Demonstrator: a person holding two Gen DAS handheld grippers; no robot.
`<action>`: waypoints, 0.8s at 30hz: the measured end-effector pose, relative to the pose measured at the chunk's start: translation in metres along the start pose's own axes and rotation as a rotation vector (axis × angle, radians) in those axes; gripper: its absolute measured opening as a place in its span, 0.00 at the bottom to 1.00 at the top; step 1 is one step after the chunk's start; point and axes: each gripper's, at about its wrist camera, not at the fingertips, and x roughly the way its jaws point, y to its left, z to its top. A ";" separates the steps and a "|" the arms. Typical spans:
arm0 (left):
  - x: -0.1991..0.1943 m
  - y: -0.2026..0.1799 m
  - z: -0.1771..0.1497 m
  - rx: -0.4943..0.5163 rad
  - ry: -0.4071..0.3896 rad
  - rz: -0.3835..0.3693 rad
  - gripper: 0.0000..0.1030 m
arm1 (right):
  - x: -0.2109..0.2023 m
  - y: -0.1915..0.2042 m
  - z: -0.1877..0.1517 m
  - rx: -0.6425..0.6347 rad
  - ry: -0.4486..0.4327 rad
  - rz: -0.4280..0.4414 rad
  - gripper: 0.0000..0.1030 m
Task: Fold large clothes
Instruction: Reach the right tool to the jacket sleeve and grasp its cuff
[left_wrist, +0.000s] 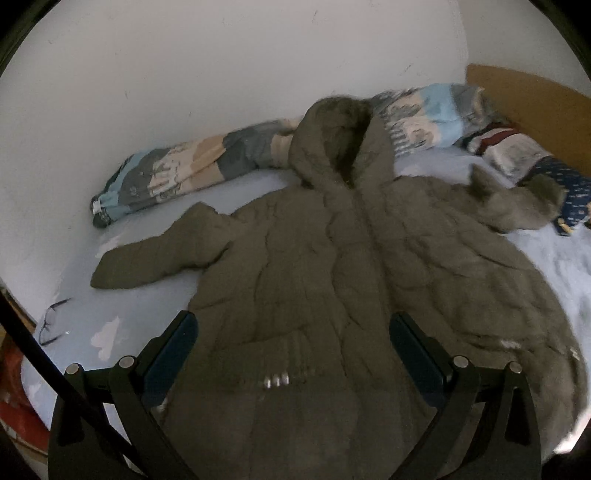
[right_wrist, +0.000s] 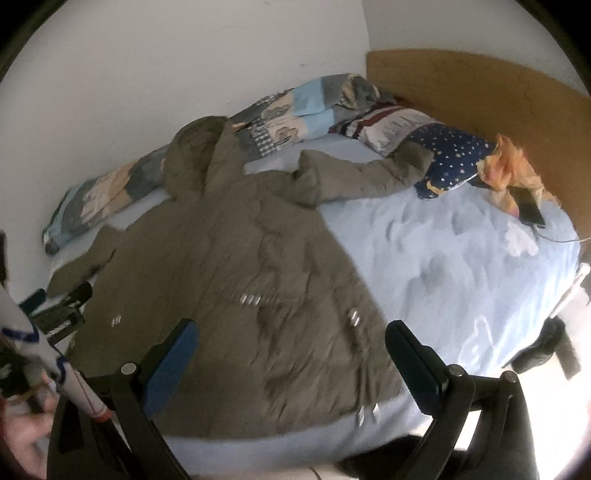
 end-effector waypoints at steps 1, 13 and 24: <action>0.018 0.001 0.001 -0.017 0.046 -0.007 1.00 | 0.006 -0.011 0.012 0.028 0.000 -0.015 1.00; 0.109 0.000 0.016 -0.111 0.295 -0.084 1.00 | 0.110 -0.168 0.157 0.315 0.085 -0.071 0.87; 0.112 -0.015 0.019 -0.033 0.278 -0.093 1.00 | 0.216 -0.279 0.233 0.566 0.139 -0.048 0.53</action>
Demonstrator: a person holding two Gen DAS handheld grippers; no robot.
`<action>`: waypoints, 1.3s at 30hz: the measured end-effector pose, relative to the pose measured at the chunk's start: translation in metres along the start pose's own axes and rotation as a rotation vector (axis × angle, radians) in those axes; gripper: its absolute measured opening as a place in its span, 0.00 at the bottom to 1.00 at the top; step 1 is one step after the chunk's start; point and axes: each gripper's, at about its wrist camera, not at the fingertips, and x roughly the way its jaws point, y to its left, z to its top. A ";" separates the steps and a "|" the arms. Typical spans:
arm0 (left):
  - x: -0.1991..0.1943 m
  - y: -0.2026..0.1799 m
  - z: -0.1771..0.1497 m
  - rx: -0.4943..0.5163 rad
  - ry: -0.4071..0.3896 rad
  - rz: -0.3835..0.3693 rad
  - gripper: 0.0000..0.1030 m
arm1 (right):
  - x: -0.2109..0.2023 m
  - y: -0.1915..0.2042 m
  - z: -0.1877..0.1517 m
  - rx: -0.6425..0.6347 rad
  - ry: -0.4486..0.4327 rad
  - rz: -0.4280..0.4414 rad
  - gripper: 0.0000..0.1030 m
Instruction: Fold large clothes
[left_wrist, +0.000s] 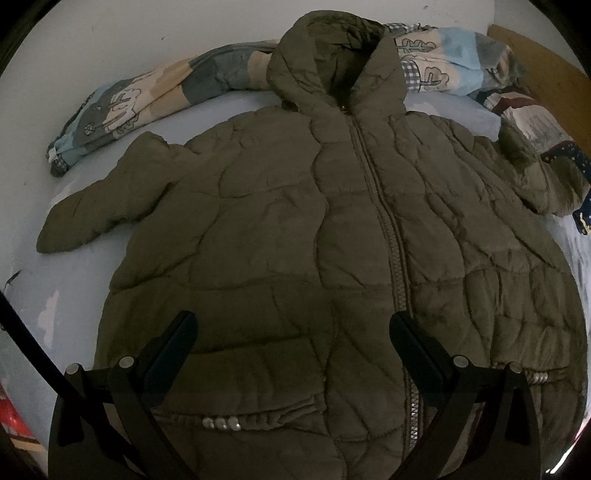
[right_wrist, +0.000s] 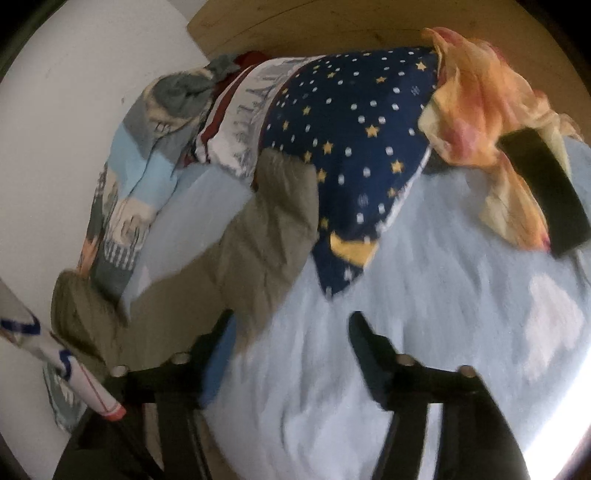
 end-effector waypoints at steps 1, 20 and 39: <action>0.000 0.000 0.000 0.000 0.000 -0.001 1.00 | 0.007 0.000 0.008 0.001 -0.006 0.010 0.48; 0.006 0.002 -0.001 0.001 -0.017 0.029 1.00 | 0.118 0.001 0.095 -0.076 -0.082 -0.073 0.37; -0.038 0.016 -0.001 -0.032 -0.104 -0.001 1.00 | -0.090 0.084 0.073 -0.169 -0.360 0.048 0.16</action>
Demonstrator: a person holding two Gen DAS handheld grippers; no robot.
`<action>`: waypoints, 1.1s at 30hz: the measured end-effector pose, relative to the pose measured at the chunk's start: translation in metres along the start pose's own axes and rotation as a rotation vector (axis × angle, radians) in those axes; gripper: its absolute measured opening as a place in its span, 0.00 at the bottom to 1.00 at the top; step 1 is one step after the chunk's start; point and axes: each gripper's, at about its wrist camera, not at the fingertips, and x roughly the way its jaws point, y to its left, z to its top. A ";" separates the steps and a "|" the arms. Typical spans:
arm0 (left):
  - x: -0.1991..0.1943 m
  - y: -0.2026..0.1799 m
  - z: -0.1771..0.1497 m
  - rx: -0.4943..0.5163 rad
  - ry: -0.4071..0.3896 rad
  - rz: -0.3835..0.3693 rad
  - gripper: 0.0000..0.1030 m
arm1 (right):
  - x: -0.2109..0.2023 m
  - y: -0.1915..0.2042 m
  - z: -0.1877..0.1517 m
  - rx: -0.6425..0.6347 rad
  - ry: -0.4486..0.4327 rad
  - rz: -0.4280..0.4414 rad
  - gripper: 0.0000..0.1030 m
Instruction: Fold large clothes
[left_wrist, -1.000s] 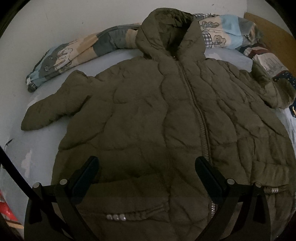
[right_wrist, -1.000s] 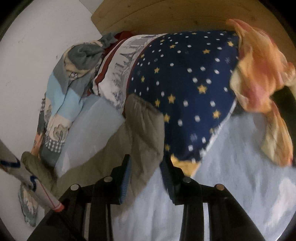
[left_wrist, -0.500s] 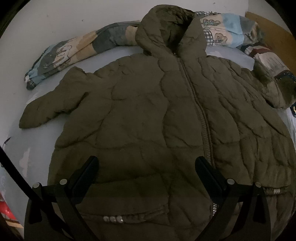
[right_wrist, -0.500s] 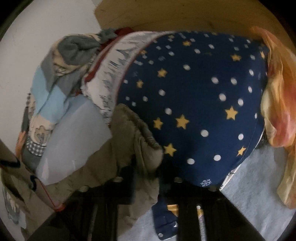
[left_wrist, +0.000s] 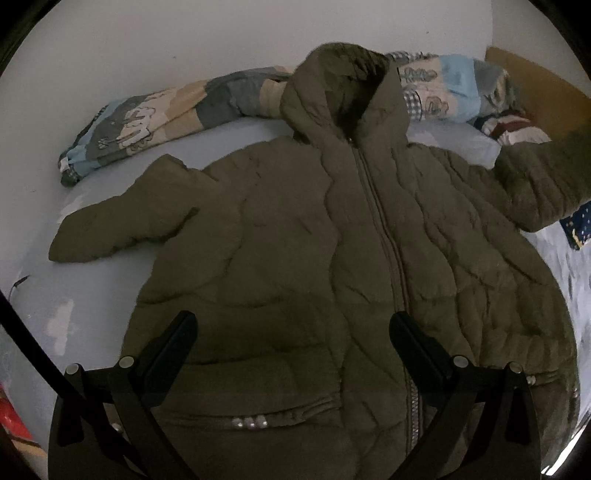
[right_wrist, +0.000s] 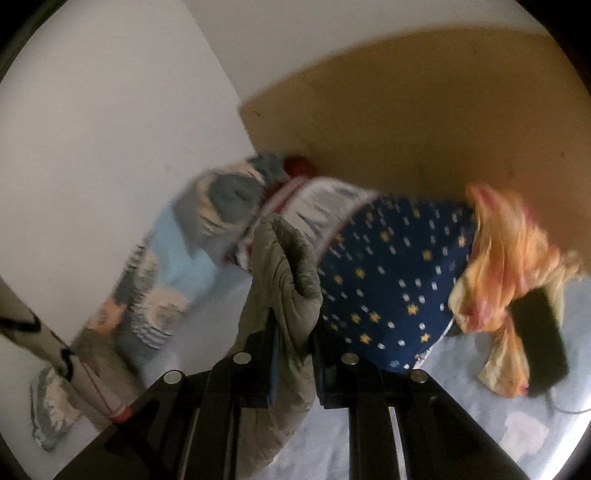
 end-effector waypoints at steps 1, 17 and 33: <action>-0.001 0.002 0.000 -0.004 -0.003 -0.002 1.00 | -0.016 0.012 0.003 -0.016 -0.012 0.014 0.16; -0.035 0.069 0.002 -0.139 -0.048 -0.021 1.00 | -0.136 0.252 -0.096 -0.325 0.059 0.317 0.16; -0.038 0.116 -0.002 -0.256 -0.032 0.049 1.00 | -0.040 0.382 -0.330 -0.509 0.414 0.410 0.16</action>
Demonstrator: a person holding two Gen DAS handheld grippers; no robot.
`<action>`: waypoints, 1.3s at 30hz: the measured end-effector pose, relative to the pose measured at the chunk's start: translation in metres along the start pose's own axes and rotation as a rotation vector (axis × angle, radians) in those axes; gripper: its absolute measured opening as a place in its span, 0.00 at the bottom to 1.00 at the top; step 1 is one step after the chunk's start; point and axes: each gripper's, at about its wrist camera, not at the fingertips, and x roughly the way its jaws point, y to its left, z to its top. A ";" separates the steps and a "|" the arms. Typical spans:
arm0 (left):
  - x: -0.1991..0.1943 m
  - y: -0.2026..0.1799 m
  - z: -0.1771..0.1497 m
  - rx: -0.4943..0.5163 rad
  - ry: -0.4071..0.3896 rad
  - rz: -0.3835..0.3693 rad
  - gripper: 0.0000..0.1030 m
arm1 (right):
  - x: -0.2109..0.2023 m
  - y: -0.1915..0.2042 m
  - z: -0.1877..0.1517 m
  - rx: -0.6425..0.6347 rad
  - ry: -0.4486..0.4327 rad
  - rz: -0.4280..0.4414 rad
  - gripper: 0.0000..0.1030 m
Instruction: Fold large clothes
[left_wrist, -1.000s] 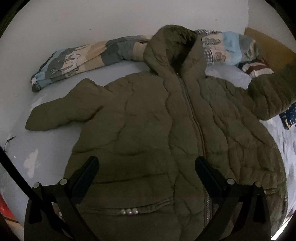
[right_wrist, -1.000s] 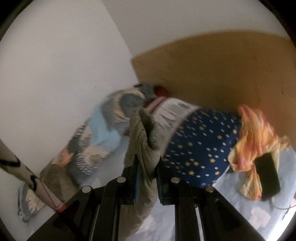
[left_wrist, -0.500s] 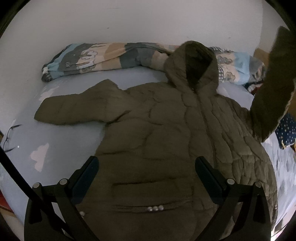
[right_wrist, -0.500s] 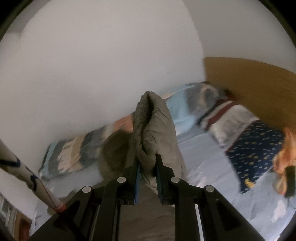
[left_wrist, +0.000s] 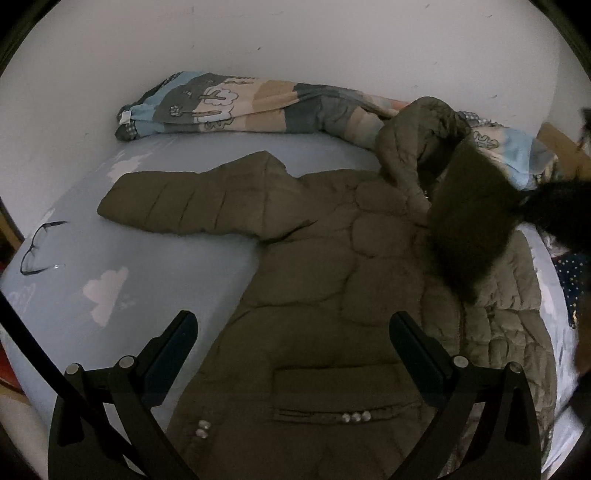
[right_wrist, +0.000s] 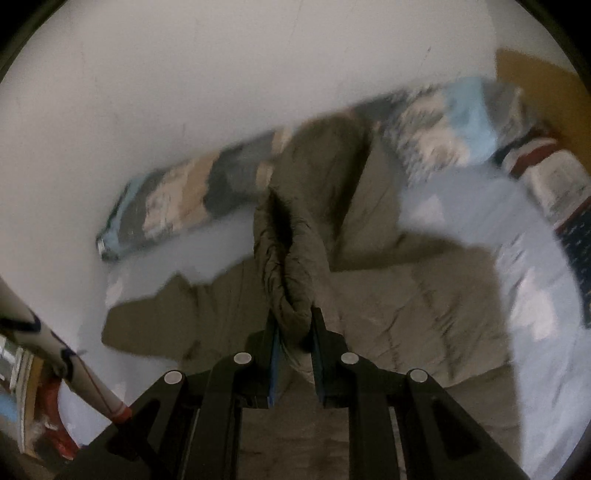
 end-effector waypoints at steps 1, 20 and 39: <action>0.000 -0.002 0.001 0.000 0.003 0.000 1.00 | 0.015 0.005 -0.009 -0.006 0.023 0.002 0.16; 0.026 -0.020 0.008 -0.004 0.042 0.020 1.00 | 0.030 -0.044 -0.025 -0.014 -0.012 0.079 0.59; 0.038 -0.024 0.003 0.017 0.062 0.057 1.00 | 0.077 -0.092 -0.024 -0.027 0.045 -0.221 0.62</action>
